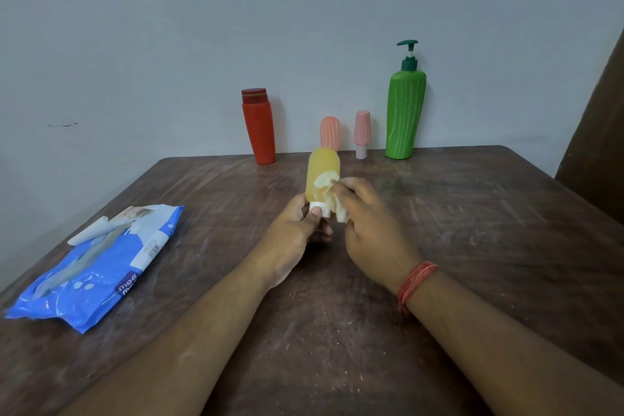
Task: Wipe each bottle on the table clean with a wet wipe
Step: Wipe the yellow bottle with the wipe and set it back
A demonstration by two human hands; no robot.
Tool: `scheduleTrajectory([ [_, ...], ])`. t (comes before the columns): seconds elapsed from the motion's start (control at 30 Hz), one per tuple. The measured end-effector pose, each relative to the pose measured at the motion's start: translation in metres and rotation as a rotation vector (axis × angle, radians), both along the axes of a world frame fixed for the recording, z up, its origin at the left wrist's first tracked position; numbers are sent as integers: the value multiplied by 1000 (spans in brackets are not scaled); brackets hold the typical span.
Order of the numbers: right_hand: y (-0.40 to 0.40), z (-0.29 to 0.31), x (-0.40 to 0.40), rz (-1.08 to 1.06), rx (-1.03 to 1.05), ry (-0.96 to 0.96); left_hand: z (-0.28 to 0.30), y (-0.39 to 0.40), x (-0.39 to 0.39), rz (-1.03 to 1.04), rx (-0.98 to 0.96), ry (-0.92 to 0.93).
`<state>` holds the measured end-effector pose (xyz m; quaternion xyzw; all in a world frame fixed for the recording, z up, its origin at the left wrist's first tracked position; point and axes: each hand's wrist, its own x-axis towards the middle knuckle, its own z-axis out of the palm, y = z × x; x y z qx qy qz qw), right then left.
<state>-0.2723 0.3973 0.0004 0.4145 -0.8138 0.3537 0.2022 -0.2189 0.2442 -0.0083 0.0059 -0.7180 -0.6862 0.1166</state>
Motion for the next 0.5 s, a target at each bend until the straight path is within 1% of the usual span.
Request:
scheduleTrajectory([
  [0.1,2,3,-3,-62,-4,10,0,1,0,-16,-42,-9],
  [0.2,1,0,5,26,47,47,0,0,0,27,37,15],
  [0.3,-3,-3,7,92,67,28,1,-3,0,47,103,6],
  [0.4,-4,-2,-1,39,28,16,2,-2,0,5,93,-1],
  [0.5,-1,0,-12,-76,15,13,1,-1,1,-66,-4,-28],
])
